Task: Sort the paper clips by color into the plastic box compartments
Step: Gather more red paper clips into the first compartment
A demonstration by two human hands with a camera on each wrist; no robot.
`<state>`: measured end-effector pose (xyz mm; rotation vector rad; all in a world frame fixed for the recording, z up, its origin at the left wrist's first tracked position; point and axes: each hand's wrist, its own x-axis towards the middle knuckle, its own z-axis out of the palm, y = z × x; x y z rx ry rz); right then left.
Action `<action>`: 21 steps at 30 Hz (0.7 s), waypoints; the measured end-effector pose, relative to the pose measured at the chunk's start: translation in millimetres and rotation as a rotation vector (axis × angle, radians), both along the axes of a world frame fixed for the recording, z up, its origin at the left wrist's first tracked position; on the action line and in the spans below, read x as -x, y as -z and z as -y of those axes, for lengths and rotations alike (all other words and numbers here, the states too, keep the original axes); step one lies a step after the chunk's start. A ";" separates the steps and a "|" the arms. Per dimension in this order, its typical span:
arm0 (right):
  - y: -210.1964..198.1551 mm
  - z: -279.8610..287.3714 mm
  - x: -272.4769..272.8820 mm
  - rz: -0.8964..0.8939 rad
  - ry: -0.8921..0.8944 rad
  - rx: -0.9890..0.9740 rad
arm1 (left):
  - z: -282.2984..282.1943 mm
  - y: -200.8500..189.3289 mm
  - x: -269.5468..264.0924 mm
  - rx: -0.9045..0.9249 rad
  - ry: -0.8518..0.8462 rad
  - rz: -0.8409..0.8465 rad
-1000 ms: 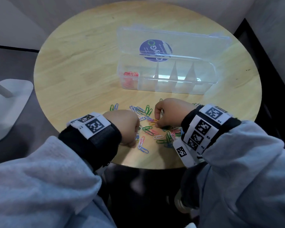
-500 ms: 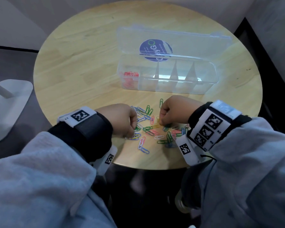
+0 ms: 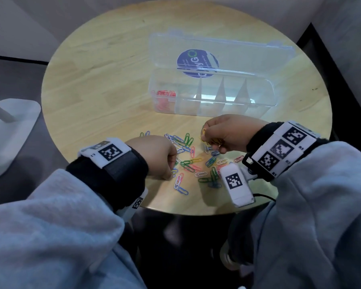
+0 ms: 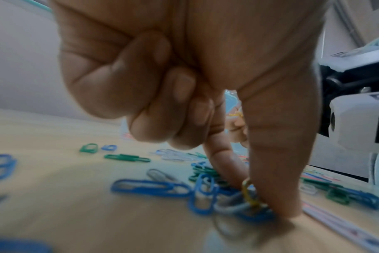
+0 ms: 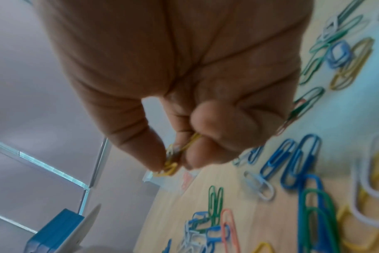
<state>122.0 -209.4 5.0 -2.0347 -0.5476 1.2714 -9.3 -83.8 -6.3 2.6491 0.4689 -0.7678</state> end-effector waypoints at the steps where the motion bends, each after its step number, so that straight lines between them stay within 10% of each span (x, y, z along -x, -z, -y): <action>1: -0.1 -0.1 0.4 -0.034 0.018 -0.026 | 0.1 0.0 -0.5 0.009 -0.001 0.001; 11: -2.5 -2.0 0.1 -0.189 0.141 -0.176 | -11.5 -14.4 -0.7 0.199 -0.116 0.089; 21: -6.1 -0.4 0.5 -0.376 0.152 -0.167 | -31.9 -27.8 -6.2 1.016 -0.809 0.355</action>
